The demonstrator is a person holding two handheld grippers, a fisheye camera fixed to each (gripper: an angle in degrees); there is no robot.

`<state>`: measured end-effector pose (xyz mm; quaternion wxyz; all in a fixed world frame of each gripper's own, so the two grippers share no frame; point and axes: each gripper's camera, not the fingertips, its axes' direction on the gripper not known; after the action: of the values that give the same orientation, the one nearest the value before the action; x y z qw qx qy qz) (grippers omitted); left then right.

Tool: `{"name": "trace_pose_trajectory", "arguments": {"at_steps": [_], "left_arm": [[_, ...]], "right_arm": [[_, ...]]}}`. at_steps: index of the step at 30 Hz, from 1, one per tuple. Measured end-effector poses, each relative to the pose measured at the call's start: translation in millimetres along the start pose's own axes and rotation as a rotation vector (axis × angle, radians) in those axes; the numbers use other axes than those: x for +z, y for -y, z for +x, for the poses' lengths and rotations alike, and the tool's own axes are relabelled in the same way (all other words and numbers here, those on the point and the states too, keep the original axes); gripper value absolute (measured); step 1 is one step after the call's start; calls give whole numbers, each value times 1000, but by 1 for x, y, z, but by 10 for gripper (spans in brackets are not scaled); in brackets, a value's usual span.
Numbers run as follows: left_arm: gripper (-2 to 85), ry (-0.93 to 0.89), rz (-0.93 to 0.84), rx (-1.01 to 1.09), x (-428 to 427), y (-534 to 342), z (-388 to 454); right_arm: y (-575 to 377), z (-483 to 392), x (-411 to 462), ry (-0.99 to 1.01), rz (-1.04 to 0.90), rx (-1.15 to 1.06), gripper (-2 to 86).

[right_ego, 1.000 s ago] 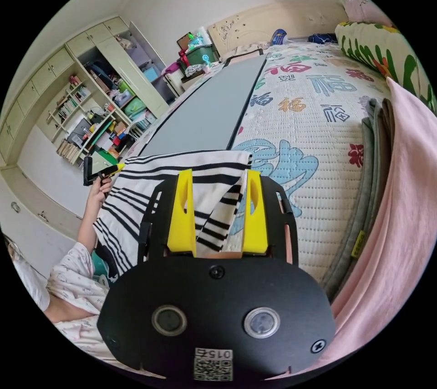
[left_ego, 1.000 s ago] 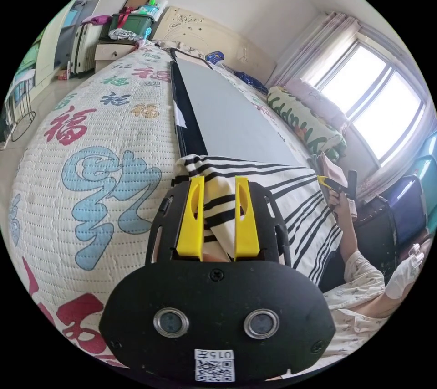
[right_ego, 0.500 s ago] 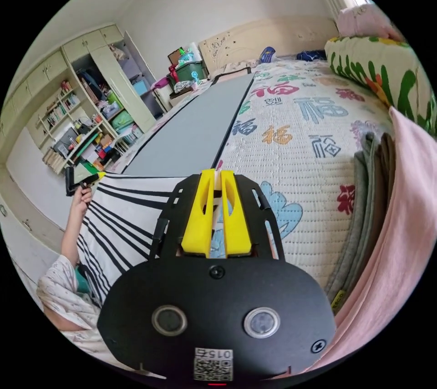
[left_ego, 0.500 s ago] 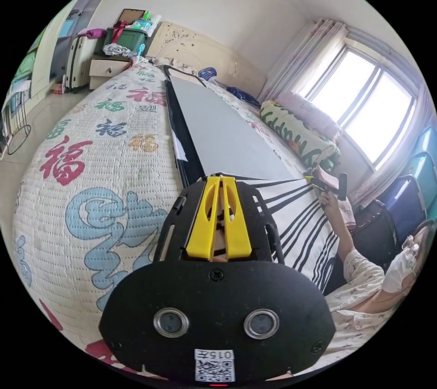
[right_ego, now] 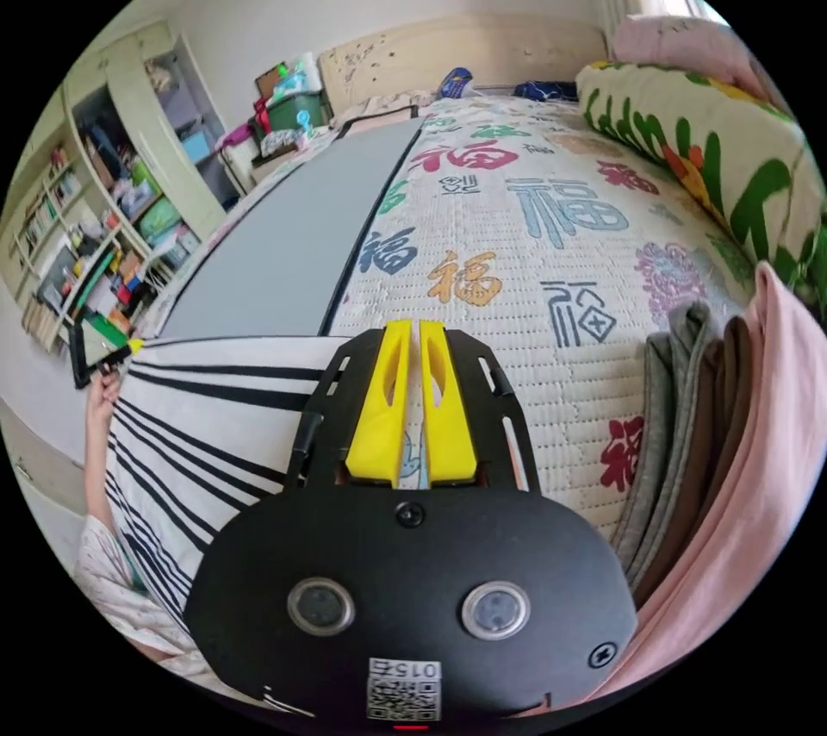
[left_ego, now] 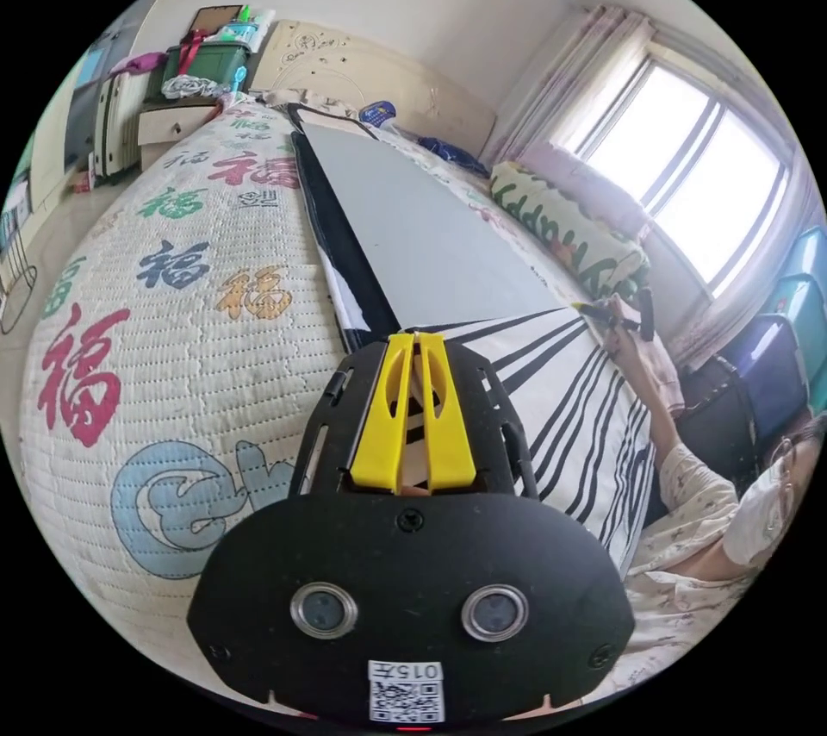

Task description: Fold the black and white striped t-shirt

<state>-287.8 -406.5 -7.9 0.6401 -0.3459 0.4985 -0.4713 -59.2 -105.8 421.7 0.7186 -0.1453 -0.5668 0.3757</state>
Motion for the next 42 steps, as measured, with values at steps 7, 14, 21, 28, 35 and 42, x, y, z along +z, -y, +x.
{"name": "trace_pose_trajectory", "arguments": {"at_steps": [7,14,21,28,35,42], "left_arm": [[2,31,31,-26,-24,21,24],[7,70,73,-71,-49,40,34],[42,-60,54,-146,-56,63,0],[60,-231,-32,-166,-50,75,-35],[63,-155,-53,-114,-38,79,-48],[45,-107,-60,-119,-21,55,-97]], "right_arm": [[-117,-81,-67,-170,312,-363,40],[-283,-275,-82,165,257,-991,69],[-430,-379,16,369,-51,-1335,112],[-468,-356,115,351,-190,-1292,115],[-497,-329,164,263,-253,-1328,85],[-477,-278,180,436,-353,-1222,19]]}}
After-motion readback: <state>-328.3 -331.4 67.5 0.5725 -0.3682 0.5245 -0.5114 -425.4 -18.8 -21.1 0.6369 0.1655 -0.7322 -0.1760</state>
